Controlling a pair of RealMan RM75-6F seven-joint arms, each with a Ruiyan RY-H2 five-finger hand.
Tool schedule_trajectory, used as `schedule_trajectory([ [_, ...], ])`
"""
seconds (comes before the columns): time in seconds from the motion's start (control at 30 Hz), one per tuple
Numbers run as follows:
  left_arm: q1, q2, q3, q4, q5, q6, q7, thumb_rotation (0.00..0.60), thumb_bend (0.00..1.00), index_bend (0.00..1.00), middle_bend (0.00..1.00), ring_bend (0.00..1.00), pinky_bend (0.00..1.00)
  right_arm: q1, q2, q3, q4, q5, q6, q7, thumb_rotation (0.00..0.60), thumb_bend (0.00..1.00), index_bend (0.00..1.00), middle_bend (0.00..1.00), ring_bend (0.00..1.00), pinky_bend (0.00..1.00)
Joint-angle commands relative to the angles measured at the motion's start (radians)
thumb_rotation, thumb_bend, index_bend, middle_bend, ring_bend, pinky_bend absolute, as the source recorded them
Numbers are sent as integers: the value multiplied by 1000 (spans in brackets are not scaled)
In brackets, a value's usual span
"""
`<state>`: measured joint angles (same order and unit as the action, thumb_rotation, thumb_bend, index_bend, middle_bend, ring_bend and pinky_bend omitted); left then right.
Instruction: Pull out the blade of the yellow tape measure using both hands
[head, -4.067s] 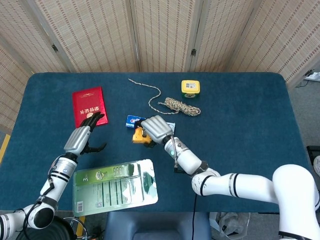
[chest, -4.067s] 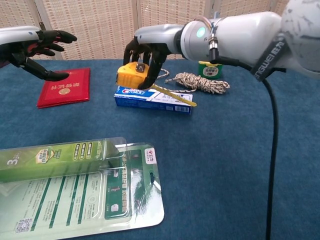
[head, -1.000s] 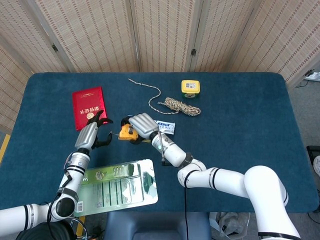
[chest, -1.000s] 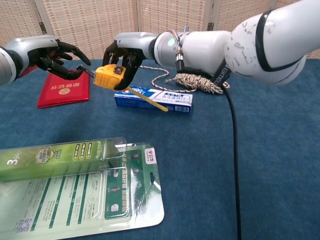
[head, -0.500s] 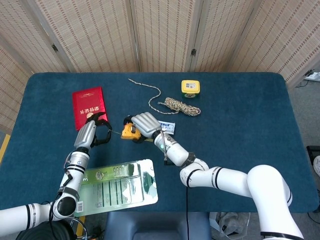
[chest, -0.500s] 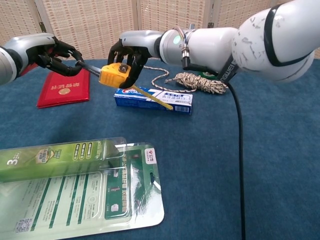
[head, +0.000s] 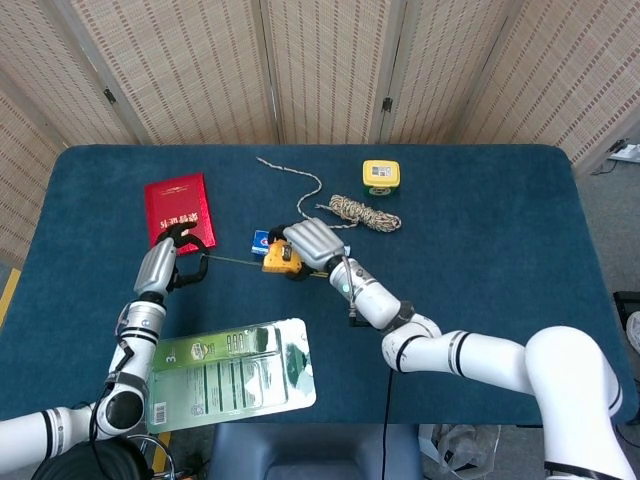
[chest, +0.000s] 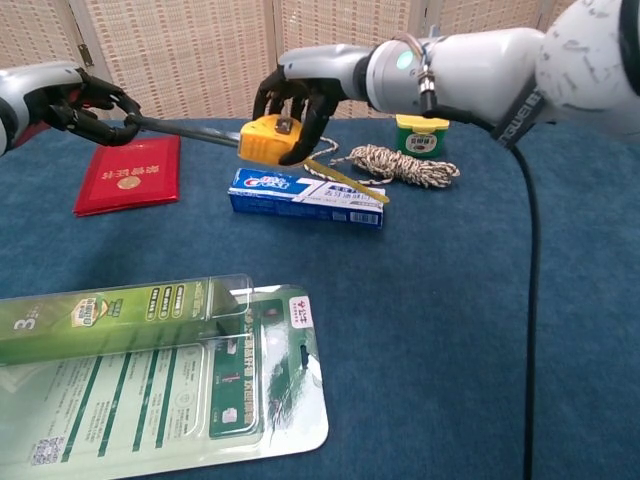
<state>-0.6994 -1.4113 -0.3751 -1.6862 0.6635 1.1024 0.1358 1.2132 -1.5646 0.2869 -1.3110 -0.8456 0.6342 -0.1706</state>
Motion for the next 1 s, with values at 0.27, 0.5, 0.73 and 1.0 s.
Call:
schedule_trajectory([
  [0.27, 20, 58, -1, 16, -8, -49, -23, 600, 566, 698, 176, 0, 0, -92, 153, -71, -150, -5, 62, -37, 600, 295, 536, 432, 371, 302],
  [0.5, 33, 100, -1, 43, -29, -101, -53, 600, 566, 698, 176, 0, 0, -176, 246, -97, -222, -78, 122, -2, 600, 294, 535, 433, 374, 302],
  [0.73, 41, 137, -4, 90, -56, -180, -104, 600, 567, 698, 175, 0, 0, -249, 328, -122, -261, -153, 147, 44, 600, 295, 536, 433, 373, 302],
  [1.0, 42, 144, 1, 149, -62, -226, -139, 600, 568, 695, 176, 0, 0, -312, 374, -143, -266, -231, 161, 101, 600, 295, 536, 432, 375, 302],
])
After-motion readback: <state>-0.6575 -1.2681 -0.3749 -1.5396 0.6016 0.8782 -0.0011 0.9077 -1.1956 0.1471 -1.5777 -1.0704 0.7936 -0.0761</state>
